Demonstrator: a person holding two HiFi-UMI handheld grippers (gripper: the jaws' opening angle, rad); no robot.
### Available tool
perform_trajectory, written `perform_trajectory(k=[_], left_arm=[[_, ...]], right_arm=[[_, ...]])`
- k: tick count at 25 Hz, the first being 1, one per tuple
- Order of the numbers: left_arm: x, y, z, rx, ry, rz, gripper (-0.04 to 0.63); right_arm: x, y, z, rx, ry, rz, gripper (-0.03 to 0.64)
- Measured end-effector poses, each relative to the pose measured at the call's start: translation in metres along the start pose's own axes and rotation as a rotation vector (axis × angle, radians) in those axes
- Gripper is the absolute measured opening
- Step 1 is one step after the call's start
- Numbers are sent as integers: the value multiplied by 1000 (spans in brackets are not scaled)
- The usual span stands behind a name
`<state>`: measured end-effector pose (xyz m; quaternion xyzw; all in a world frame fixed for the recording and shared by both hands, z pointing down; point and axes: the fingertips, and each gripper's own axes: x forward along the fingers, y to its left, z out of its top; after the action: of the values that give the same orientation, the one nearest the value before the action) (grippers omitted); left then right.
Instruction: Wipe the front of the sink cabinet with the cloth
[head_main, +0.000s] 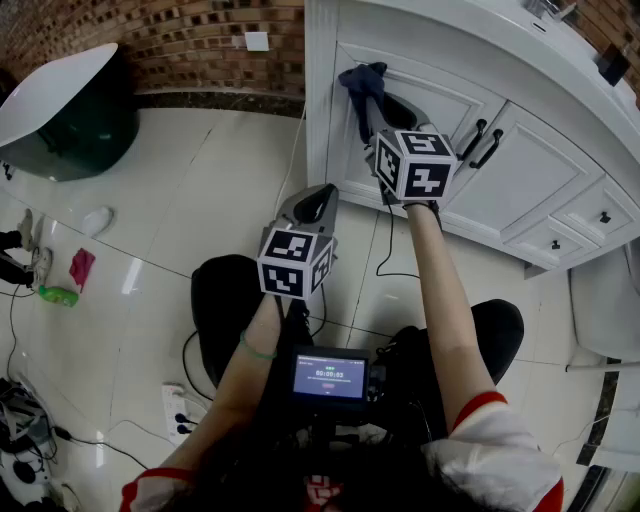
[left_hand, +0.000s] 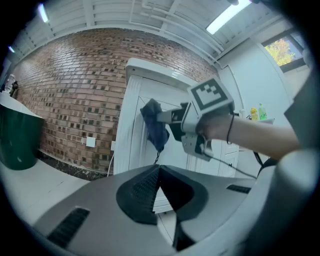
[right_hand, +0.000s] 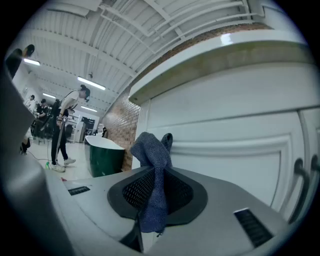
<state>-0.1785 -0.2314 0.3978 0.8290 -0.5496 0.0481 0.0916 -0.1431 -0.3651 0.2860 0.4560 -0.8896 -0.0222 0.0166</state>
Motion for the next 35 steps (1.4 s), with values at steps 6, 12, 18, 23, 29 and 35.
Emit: perform_trajectory(k=[6,12,18,23,29,35], left_arm=[[-2,7,8,-33,-46,-7,20],[2,14,1,-8,-27,8,20],[6,17,-1,-7,-23,19,20],[7,27,-2,-29,-25,42,20],[13,23,-4,-30,-23,30,20],[20,13,-8,-24,-4,20,20]], right_arm=[[12,-1,-90,33,118,-16,61],[24,9,-183,57,255,-18,61],[28,17,-265,80,424,-13,61],[21,15,-304,49,527,-9,61],[3,4,-195,85,283,-16,61],[-23,-17,-22,25,-2,-22,61]])
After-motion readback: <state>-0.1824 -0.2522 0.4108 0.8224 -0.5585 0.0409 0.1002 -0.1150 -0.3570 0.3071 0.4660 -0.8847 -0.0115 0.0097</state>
